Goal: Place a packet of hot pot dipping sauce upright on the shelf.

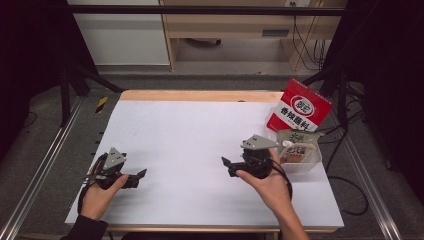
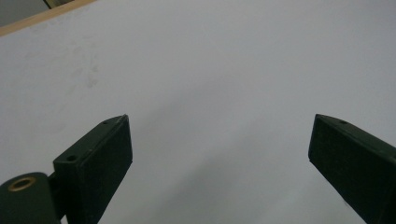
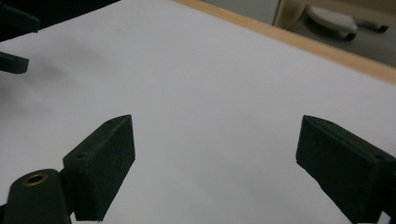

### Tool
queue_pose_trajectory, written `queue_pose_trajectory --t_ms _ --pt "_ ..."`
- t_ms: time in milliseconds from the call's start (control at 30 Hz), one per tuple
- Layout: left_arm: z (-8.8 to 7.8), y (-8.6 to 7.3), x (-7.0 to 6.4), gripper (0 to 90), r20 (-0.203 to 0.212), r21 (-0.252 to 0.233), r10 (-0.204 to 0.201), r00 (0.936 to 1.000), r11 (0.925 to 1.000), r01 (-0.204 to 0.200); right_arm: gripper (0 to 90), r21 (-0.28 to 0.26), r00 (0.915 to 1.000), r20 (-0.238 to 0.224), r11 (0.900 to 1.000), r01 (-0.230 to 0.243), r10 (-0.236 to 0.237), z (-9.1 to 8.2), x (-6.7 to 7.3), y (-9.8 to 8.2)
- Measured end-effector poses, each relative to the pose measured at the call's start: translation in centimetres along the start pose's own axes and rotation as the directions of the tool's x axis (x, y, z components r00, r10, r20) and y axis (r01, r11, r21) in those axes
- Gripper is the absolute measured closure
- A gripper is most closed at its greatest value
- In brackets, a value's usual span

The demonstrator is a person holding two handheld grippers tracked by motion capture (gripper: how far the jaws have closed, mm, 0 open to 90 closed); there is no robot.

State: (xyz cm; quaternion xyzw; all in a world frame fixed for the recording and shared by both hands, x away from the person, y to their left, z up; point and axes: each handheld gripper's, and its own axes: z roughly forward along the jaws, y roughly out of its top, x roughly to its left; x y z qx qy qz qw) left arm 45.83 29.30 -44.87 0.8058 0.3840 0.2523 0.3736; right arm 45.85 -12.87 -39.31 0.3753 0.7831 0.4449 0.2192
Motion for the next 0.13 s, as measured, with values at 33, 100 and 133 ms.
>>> queue_pose_trajectory --t_ms 33,100,133 --pt "0.0 0.0 0.0 6.2 0.0 0.003 -0.001 1.0 1.0 0.001 11.7 0.003 0.9997 -0.016 1.0 -0.02 0.02 0.8 0.5 -0.7" --pt "0.0 0.0 0.0 6.1 0.001 0.0 -0.004 1.0 1.0 0.004 11.3 0.027 0.9999 -0.01 1.0 -0.011 0.011 1.8 1.0 -1.5" --pt "0.0 0.0 0.0 6.1 0.001 0.0 -0.004 1.0 1.0 0.004 9.8 0.052 0.9999 -0.013 0.999 0.012 -0.011 2.3 1.3 -1.8"
